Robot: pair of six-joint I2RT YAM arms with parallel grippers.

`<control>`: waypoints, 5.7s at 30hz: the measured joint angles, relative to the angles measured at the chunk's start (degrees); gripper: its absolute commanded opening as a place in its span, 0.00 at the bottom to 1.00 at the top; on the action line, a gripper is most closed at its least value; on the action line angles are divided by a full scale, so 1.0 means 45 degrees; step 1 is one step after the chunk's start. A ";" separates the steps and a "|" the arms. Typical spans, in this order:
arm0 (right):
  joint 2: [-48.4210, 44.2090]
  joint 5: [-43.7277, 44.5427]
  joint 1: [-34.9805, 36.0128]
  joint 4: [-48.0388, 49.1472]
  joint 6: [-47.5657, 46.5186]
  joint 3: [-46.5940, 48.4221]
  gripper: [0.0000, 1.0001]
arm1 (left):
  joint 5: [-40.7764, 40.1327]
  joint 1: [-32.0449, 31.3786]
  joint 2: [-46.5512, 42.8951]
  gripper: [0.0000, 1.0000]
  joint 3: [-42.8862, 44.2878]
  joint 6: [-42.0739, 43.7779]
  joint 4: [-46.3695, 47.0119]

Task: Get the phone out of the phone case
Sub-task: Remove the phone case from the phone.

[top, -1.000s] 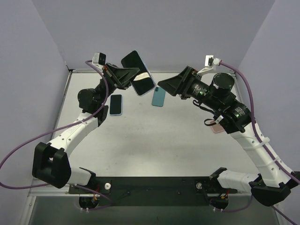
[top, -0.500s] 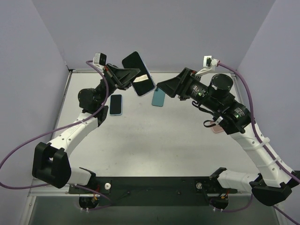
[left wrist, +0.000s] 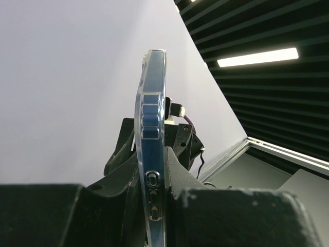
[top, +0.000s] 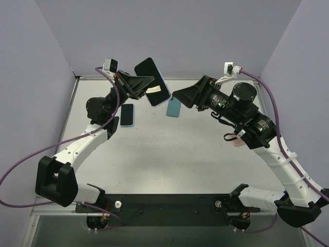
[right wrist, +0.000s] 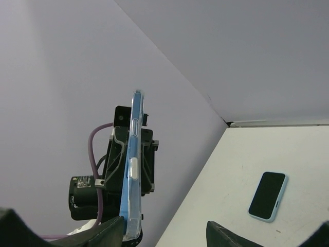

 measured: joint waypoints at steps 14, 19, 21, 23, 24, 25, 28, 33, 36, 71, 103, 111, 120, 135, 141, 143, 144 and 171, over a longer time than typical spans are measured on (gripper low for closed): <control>0.0364 0.0408 0.0010 -0.0238 0.0000 -0.1098 0.58 | 0.0034 -0.0044 -0.0214 0.00 0.0000 0.0068 -0.0194; 0.0121 0.0573 0.0083 -0.0321 -0.0073 -0.0967 0.58 | 0.0034 -0.0044 -0.0214 0.00 0.0000 0.0063 -0.0199; 0.0039 0.0631 0.0117 -0.0437 -0.0141 -0.0714 0.58 | 0.0034 -0.0049 -0.0214 0.00 0.0000 0.0063 -0.0199; -0.0068 0.0646 0.0185 -0.0461 -0.0243 -0.0437 0.59 | 0.0034 -0.0049 -0.0214 0.00 0.0000 0.0068 -0.0209; -0.0126 0.0641 0.0233 -0.0461 -0.0282 -0.0311 0.59 | 0.0034 -0.0053 -0.0214 0.00 0.0000 0.0073 -0.0214; -0.0175 0.0636 0.0253 -0.0447 -0.0311 -0.0199 0.59 | 0.0034 -0.0053 -0.0214 0.00 0.0000 0.0078 -0.0219; -0.0238 0.0627 0.0335 -0.0427 -0.0335 0.0029 0.59 | 0.0034 -0.0053 -0.0214 0.00 0.0000 0.0097 -0.0267; -0.0126 0.0578 0.0408 -0.0442 -0.0335 0.0053 0.59 | 0.0034 -0.0053 -0.0214 0.00 0.0000 0.0102 -0.0330; 0.0049 0.0525 0.0413 -0.0447 -0.0325 0.0053 0.59 | 0.0034 -0.0053 -0.0214 0.00 0.0000 0.0126 -0.0364; 0.2113 -0.1467 -0.0772 0.1253 0.0903 0.0282 0.58 | -0.1175 0.0622 -0.0209 0.00 -0.0024 0.0423 -0.1166; 0.3798 -0.3789 -0.1200 0.2822 0.1962 0.0034 0.59 | -0.0967 0.0738 0.0350 0.00 -0.0019 0.0291 -0.1428; 0.4741 -0.5999 -0.1515 0.6120 0.4260 -0.0714 0.49 | -0.1496 0.0393 0.0850 0.00 -0.0019 -0.0510 -0.0957; 0.5425 -0.6625 -0.1613 0.9063 0.6552 -0.0879 0.01 | -0.2380 0.0253 0.0962 0.00 -0.0019 -0.0170 -0.0777; 0.3735 -0.5508 -0.2254 0.6392 0.6057 -0.2550 0.00 | -0.1311 -0.0942 0.1321 0.87 -0.0889 0.0199 -0.1020; 0.2414 -0.3813 -0.2283 0.1700 0.3507 -0.2555 0.00 | -0.0219 -0.1467 0.1399 0.89 -0.1535 0.0685 -0.1443; 0.1933 -0.3225 -0.2351 0.0913 0.2924 -0.2725 0.00 | 0.0185 -0.1583 0.1447 0.90 -0.1783 0.0738 -0.1520; 0.1671 -0.2895 -0.2443 0.0583 0.2686 -0.2856 0.00 | 0.0398 -0.1632 0.1477 0.91 -0.1914 0.0763 -0.1530; 0.4201 0.2788 -0.1443 -0.2317 -0.2419 -0.6489 0.00 | 0.0733 -0.2492 0.4546 0.90 -0.1710 0.7538 -0.8189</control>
